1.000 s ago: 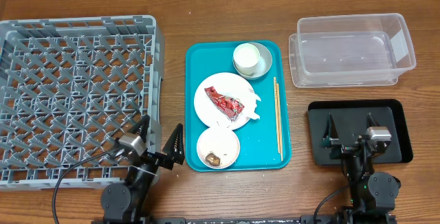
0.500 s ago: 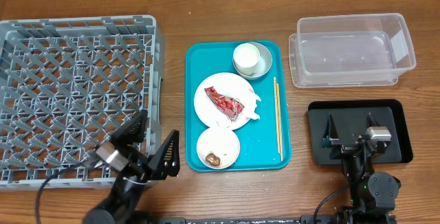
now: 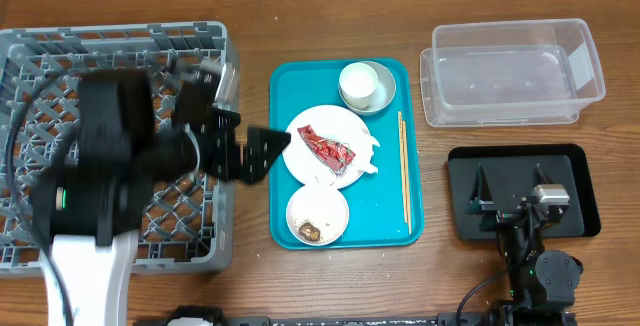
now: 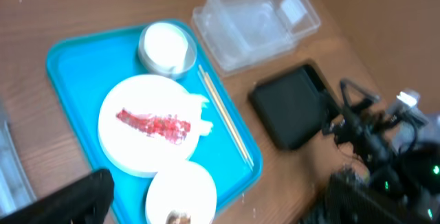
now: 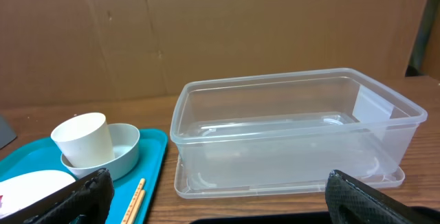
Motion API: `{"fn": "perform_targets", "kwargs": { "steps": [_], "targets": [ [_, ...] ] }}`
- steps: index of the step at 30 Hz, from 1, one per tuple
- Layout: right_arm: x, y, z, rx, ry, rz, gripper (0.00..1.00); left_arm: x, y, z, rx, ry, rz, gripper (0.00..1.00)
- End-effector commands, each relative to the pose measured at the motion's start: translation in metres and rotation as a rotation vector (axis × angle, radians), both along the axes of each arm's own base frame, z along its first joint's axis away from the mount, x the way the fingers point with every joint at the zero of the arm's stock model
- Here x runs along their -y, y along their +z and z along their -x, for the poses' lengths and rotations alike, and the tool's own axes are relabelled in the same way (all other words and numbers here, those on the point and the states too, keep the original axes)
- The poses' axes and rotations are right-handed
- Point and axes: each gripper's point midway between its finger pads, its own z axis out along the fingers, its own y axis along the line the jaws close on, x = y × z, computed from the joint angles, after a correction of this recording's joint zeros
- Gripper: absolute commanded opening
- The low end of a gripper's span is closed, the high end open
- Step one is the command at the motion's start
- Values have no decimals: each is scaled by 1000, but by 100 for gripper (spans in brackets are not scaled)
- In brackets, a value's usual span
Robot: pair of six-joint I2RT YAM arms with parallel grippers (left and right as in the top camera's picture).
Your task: Sort waste into correct bins and load items into the dishwasher
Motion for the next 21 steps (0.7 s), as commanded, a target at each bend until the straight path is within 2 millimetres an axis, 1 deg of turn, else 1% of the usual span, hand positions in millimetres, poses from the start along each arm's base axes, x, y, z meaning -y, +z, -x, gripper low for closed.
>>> {"fn": "perform_targets", "kwargs": {
  "steps": [1, 4, 6, 8, 10, 17, 21],
  "targets": [
    [3, -2, 0, 4, -15, 8, 100, -6, -13, -21, -106, -24, -88, 100],
    [3, -2, 0, 4, -15, 8, 100, -3, -25, -27, -202, -5, -54, 100],
    [3, -2, 0, 4, -15, 8, 100, 0, -29, -32, -242, 5, -22, 100],
    [3, -2, 0, 4, -15, 8, 100, 5, -28, -36, -260, 7, 20, 100],
    [3, -2, 0, 4, -15, 8, 100, 6, -29, -42, -285, 40, 46, 100],
    [3, -2, 0, 4, -15, 8, 100, 6, -36, -47, -445, 179, 129, 100],
    [3, -2, 0, 4, -15, 8, 100, 6, -40, -47, -470, 191, 131, 100]
  ]
}}
